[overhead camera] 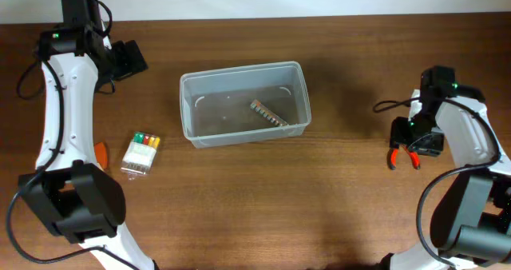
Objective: Pack container
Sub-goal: 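Move the right gripper down to the red-black pliers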
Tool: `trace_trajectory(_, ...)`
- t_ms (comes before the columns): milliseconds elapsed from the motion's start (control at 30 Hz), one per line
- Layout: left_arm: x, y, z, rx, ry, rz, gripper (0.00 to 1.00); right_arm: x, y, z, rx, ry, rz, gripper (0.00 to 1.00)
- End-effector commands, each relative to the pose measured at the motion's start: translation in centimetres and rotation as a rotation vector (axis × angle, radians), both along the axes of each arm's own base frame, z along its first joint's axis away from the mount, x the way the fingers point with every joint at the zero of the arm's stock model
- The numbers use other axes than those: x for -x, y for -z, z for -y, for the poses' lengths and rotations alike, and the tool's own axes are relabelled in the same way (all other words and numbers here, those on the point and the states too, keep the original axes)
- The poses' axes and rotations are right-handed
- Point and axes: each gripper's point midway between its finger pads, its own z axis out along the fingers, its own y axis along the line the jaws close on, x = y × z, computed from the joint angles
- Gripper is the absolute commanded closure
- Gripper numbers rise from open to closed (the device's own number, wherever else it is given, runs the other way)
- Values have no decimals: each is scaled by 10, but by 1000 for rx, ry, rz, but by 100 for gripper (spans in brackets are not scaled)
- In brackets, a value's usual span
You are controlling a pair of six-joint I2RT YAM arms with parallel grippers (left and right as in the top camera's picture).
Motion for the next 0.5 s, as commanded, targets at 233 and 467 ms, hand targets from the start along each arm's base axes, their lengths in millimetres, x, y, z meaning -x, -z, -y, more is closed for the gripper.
trace_trajectory(233, -1, -11, -2, -9, 0, 27, 1, 6, 26, 2, 1, 69, 39, 39)
trace_trajectory(467, -1, -11, -2, -9, 0, 27, 1, 5, 30, 2, 0, 84, 48, 39)
